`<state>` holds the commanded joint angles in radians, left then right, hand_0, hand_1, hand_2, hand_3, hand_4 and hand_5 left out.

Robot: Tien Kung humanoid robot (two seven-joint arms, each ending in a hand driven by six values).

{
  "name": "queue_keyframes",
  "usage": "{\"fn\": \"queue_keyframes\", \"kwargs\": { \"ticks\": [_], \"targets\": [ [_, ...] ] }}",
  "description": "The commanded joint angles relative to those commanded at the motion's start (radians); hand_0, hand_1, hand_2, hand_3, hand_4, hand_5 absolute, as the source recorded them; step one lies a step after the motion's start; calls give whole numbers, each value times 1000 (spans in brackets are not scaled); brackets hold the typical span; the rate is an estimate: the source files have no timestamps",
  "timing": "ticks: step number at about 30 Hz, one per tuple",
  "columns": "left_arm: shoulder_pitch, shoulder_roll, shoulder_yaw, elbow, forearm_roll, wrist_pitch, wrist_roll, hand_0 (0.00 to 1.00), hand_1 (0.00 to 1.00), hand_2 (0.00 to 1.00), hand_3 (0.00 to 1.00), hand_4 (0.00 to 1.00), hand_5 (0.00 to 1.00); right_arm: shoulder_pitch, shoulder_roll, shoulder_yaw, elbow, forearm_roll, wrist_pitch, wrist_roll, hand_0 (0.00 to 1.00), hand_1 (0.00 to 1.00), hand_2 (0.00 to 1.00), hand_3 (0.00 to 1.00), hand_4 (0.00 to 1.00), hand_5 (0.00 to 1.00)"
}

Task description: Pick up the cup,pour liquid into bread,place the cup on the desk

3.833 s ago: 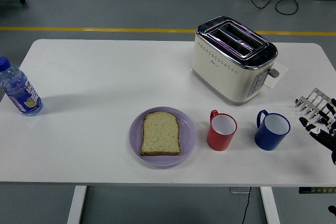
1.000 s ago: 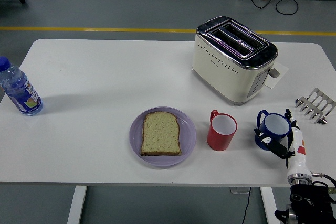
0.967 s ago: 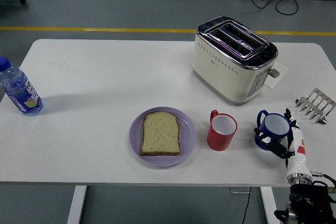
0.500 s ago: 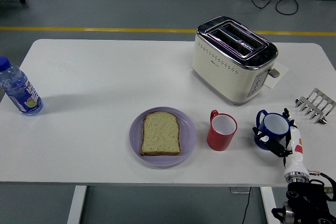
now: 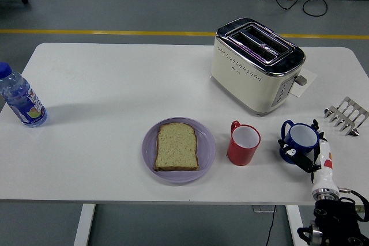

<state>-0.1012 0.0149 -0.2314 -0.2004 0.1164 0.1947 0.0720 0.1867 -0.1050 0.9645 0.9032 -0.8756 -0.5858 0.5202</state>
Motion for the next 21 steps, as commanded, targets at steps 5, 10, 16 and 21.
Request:
{"fn": "queue_keyframes", "kwargs": {
  "ticks": [5,10,16,21],
  "targets": [
    [0,0,-1,0,0,0,0,633,640,651,504,239,861,4,2,-1,-10,13,4,4,956,838,941,998,941,169],
    [0,0,0,0,0,0,0,634,640,651,504,240,861,9,2,-16,-19,38,11,16,931,810,898,972,940,166],
    [2,-1,1,0,0,0,0,633,639,652,504,239,861,11,2,-26,-24,70,13,47,898,754,819,914,920,146],
    [3,-2,2,0,0,0,0,633,639,652,504,239,861,9,1,-31,-24,96,19,67,898,754,819,914,920,146]
  ]
}}
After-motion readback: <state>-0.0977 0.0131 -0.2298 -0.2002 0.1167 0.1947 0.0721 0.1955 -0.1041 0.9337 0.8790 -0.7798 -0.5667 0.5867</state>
